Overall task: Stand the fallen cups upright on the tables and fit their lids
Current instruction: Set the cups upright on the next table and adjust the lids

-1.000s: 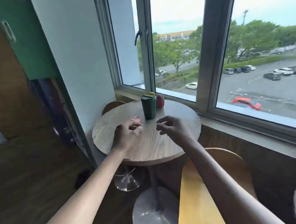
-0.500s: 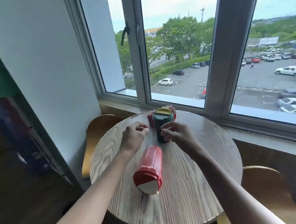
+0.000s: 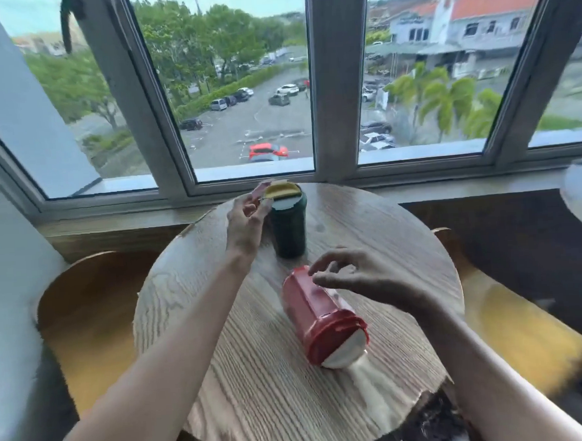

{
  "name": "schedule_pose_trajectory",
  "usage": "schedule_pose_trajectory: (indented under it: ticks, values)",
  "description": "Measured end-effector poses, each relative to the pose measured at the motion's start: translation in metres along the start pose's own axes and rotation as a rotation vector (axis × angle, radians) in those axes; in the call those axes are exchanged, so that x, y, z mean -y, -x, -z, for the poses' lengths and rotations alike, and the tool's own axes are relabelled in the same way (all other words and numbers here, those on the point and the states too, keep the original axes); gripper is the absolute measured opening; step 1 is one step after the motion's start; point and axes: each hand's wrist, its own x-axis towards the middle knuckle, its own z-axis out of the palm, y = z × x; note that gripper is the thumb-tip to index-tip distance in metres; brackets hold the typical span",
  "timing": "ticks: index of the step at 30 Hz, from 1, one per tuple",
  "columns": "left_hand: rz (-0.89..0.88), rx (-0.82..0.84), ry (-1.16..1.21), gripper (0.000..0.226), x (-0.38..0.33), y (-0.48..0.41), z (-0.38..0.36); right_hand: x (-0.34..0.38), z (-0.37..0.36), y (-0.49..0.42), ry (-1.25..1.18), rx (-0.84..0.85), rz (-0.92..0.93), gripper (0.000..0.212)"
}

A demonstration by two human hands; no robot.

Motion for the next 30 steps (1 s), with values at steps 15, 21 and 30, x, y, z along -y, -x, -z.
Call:
schedule_pose_trajectory:
  ticks: [15,21,30]
  values:
    - [0.152,0.171,0.240,0.046,0.021,-0.032,-0.008,-0.026,-0.030,0.055,-0.345,0.007,-0.138,0.067]
    - [0.141,0.204,0.229,0.047,0.024,-0.037,-0.006,0.004,-0.019,0.029,-0.404,-0.145,-0.199,0.042]
    - [0.145,0.229,0.231,0.061,0.025,-0.041,-0.004,0.026,0.017,-0.039,-0.416,-0.198,-0.539,0.046]
